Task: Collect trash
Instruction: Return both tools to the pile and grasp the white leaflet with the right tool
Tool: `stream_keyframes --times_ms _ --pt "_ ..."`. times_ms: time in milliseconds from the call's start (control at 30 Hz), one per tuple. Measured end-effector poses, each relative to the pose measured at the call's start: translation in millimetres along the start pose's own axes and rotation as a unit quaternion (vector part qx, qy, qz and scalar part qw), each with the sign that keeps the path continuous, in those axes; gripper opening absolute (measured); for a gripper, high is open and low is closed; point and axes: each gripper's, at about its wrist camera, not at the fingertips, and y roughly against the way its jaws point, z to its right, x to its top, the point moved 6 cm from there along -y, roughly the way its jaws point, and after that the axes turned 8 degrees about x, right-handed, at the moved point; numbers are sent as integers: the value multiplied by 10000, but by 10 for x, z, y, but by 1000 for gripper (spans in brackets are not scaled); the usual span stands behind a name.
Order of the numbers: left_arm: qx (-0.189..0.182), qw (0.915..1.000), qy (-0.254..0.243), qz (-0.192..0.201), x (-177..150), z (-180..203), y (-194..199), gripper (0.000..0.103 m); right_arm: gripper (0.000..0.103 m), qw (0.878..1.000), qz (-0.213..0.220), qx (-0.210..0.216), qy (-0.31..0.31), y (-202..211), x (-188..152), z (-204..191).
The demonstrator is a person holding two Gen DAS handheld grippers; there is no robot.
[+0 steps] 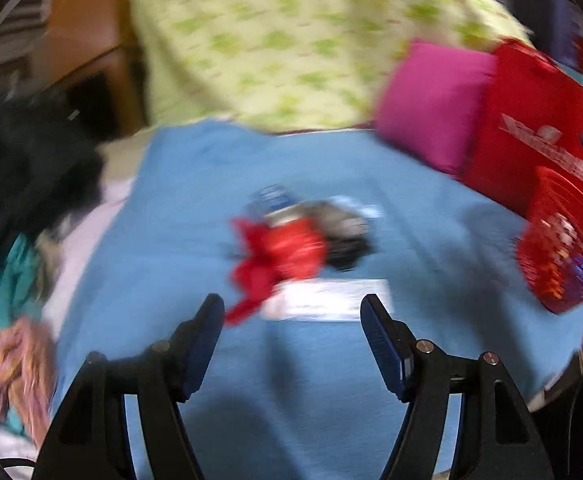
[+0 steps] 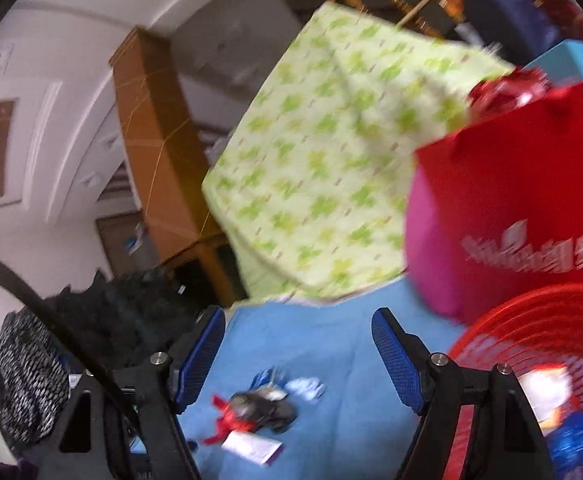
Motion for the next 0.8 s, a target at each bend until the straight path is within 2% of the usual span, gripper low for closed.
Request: stream_keyframes --times_ms 200,367,567,633,800 --pt "356 9984 442 -46 -99 -465 -181 71 79 9943 -1012 36 -331 -613 -440 -30" --pt "400 9980 481 -43 -126 -507 -374 71 79 9841 -1580 108 -800 -965 -729 43" --pt "349 9979 519 -169 -158 -527 -643 71 79 9730 -2028 190 -1088 -1321 -1001 2" --pt "327 9980 500 -218 -207 -539 -709 71 79 9683 -2232 217 -1097 -1441 -1104 -67" --pt "378 9975 452 -383 -267 -598 -826 71 79 9445 -3195 92 -751 -1726 -1561 -217"
